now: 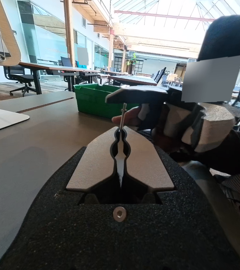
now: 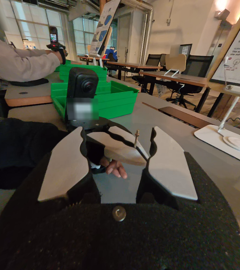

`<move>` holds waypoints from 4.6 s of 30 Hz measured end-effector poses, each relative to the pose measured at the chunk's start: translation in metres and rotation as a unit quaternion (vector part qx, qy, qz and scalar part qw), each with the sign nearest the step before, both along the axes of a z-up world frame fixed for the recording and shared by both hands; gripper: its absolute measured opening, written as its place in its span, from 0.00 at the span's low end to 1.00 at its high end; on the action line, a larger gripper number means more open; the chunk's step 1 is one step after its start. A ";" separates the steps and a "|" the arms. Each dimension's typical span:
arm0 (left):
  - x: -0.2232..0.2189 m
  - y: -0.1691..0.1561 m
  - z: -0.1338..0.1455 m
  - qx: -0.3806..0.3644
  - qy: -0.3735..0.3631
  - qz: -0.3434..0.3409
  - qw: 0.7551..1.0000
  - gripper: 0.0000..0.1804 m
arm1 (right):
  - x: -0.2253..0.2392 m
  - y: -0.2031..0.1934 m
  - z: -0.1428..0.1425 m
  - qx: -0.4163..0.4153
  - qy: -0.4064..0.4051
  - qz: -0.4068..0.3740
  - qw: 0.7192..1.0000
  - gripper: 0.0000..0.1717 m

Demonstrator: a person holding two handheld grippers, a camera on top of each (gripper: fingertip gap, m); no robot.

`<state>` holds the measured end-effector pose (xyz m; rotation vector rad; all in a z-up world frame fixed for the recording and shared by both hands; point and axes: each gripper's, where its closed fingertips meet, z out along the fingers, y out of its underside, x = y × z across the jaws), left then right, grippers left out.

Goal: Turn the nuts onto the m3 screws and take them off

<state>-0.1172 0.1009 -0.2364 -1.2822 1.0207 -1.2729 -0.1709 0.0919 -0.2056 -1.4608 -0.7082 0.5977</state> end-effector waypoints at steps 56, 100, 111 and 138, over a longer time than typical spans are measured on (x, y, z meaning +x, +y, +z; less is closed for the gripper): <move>-0.001 0.002 0.000 -0.005 -0.003 0.005 1.000 0.01 | 0.036 0.011 -0.002 -0.061 0.061 -0.059 0.995 0.34; -0.002 0.008 0.001 0.017 -0.003 0.039 0.999 0.24 | 0.029 0.016 0.010 -0.007 -0.030 -0.103 0.994 0.00; 0.003 0.000 0.001 0.060 0.003 0.033 0.998 0.43 | 0.184 0.033 0.075 -0.061 -0.103 -0.245 0.962 0.01; 0.003 0.003 0.002 0.058 0.004 0.046 0.997 0.56 | 0.454 0.069 -0.085 -0.544 -0.291 -0.351 0.704 0.01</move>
